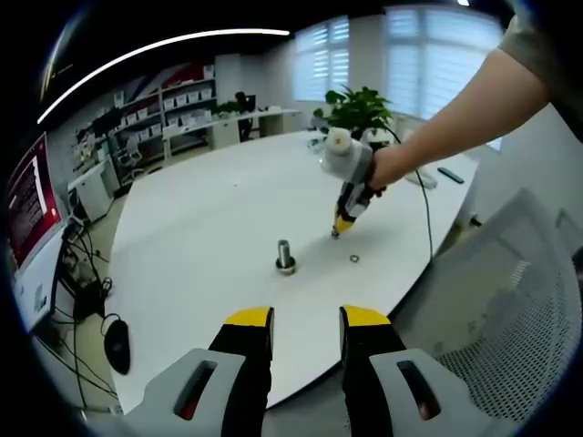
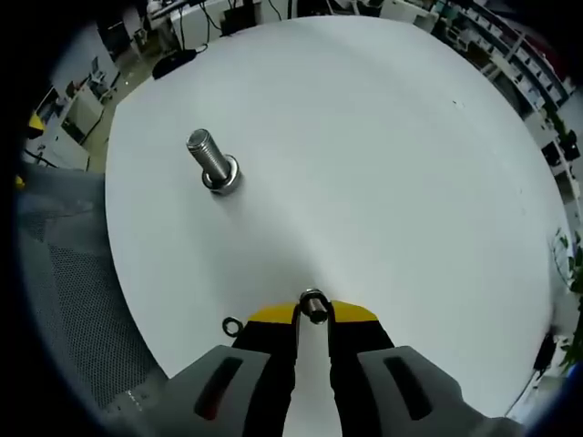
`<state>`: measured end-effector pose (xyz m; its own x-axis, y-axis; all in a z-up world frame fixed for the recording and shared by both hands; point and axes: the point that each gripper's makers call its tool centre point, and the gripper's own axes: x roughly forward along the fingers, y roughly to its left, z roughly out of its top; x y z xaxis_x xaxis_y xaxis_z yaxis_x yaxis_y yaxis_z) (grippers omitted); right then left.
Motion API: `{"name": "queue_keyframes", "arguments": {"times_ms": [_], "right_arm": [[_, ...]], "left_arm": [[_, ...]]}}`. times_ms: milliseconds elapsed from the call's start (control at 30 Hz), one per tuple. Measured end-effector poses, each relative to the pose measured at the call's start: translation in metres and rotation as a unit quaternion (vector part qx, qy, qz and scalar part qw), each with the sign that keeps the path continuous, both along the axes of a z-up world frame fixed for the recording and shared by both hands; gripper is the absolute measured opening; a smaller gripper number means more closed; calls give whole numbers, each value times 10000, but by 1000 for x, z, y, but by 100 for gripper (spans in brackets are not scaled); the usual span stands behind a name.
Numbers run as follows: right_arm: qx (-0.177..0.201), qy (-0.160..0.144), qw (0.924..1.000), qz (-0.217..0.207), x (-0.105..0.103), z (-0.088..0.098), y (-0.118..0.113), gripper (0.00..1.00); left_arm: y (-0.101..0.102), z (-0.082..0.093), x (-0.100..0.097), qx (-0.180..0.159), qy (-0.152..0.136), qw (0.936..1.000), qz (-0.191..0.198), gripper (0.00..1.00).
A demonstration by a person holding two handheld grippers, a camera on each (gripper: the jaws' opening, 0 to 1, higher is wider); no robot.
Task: Place the washer onto the threaded stud by aligning its center hole with the stud, sliding it down to the base, and recovering from edge contact or off-axis alignment until the washer reaches the visible bottom stop.
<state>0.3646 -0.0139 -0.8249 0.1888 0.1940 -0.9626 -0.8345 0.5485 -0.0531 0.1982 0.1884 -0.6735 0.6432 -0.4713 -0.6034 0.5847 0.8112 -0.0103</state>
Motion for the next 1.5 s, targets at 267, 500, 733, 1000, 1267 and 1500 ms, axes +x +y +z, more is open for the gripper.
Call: {"name": "queue_keyframes", "arguments": {"times_ms": [267,500,733,1000,1267,1500], "right_arm": [[-13,72,10000,-62,0,-5,-2,15],[32,90,9999,-128,-1,-6,-1,16],[3,49,9998,-175,-4,-6,-5,18],[94,125,9990,-413,-17,-2,-11,20],[379,360,9973,-519,-47,-3,-2,21],[424,377,9983,-111,-66,-5,13,23]], "left_arm": [[0,-1,0,-4,17,10000,11,27],[0,-1,0,-14,23,10000,5,27],[1,-1,0,-10,18,10000,26,27],[0,1,0,-17,-7,10000,17,27],[1,1,0,-22,-36,10000,28,27],[1,2,0,-14,-42,10000,22,27]]}}
